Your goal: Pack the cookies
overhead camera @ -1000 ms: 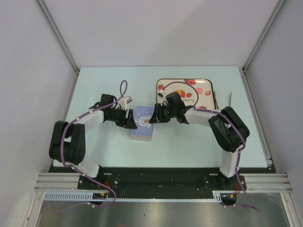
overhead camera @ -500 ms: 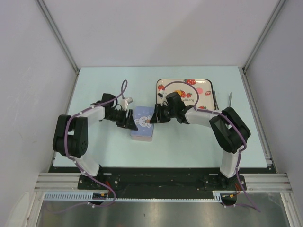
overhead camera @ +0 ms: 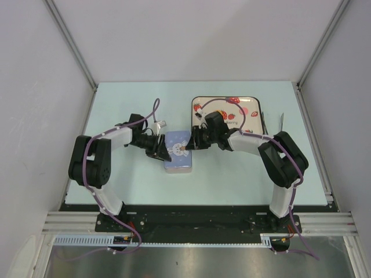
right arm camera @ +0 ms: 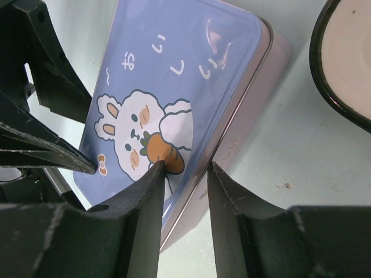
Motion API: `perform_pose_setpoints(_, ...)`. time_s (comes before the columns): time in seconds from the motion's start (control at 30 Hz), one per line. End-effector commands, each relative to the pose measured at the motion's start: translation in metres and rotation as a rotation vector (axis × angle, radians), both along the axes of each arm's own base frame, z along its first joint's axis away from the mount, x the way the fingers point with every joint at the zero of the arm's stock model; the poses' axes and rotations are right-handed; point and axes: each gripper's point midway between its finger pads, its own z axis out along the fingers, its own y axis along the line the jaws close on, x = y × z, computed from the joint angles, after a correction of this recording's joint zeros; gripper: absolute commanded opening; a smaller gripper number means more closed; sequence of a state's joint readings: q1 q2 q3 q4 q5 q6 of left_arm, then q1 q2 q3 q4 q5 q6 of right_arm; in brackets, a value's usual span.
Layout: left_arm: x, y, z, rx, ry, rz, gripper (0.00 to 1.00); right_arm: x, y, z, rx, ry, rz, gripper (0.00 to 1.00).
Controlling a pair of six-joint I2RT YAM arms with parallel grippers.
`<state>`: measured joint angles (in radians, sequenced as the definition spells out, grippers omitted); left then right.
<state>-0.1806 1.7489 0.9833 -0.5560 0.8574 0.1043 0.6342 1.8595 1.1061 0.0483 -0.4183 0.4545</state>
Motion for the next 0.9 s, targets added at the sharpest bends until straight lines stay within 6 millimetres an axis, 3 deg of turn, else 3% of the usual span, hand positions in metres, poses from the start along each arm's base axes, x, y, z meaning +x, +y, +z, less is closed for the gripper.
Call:
perform_pose_setpoints(0.0, -0.035, 0.000, -0.037, 0.114, 0.065, -0.104, 0.53, 0.002, 0.003, 0.003, -0.010, -0.051, 0.029, 0.39)
perform_pose_setpoints(0.13, -0.036, -0.001, -0.034, 0.111, 0.052, -0.112, 0.60, -0.002, -0.001, -0.001, -0.019, -0.029, 0.041, 0.43)
perform_pose_setpoints(0.4, -0.033, -0.002, -0.030, 0.108, 0.024, -0.119, 0.62, -0.009, -0.017, 0.002, -0.058, -0.020, 0.077, 0.45)
perform_pose_setpoints(0.87, -0.026, -0.003, -0.029, 0.107, 0.004, -0.121, 0.62, 0.007, -0.042, 0.039, -0.060, -0.117, 0.035, 0.52)
